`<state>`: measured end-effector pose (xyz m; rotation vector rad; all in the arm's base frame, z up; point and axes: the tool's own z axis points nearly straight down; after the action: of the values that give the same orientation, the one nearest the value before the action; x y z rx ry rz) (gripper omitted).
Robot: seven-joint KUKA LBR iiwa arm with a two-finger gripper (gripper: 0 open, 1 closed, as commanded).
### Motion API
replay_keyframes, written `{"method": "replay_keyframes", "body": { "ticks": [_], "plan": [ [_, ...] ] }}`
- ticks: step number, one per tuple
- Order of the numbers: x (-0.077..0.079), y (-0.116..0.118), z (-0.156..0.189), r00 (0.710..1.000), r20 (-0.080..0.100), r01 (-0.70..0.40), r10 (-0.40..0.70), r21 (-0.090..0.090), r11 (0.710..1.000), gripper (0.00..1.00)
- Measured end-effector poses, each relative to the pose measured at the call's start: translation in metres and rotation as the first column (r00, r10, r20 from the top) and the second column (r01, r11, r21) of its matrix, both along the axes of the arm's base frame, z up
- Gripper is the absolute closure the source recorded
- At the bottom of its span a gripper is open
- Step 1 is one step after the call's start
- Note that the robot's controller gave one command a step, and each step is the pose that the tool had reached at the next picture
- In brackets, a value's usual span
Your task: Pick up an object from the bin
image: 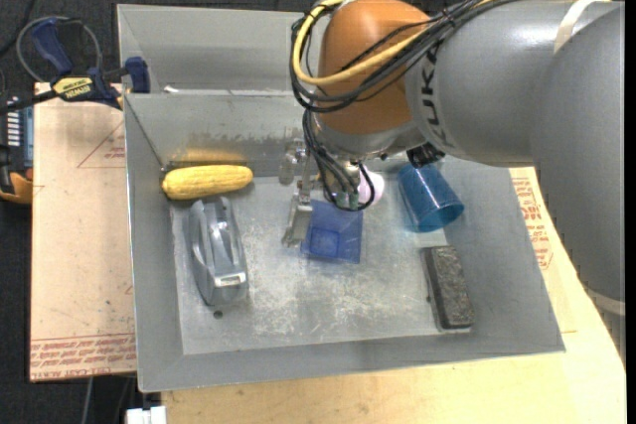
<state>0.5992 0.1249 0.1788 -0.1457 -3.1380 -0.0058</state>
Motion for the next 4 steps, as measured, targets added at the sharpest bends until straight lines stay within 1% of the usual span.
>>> {"method": "replay_keyframes", "body": {
  "ticks": [1, 2, 3, 4],
  "plan": [
    [0.002, -0.012, -0.010, 0.997, 0.012, -0.073, 0.073, 0.003, 0.997, 0.00],
    [0.012, -0.019, -0.025, 0.965, 0.000, -0.263, 0.263, -0.002, 0.965, 0.00],
    [0.031, -0.022, -0.073, 0.934, 0.000, -0.359, 0.359, -0.001, 0.934, 0.00],
    [-0.032, -0.039, -0.073, 0.911, 0.013, -0.413, 0.413, -0.002, 0.911, 0.00]
  ]
}}
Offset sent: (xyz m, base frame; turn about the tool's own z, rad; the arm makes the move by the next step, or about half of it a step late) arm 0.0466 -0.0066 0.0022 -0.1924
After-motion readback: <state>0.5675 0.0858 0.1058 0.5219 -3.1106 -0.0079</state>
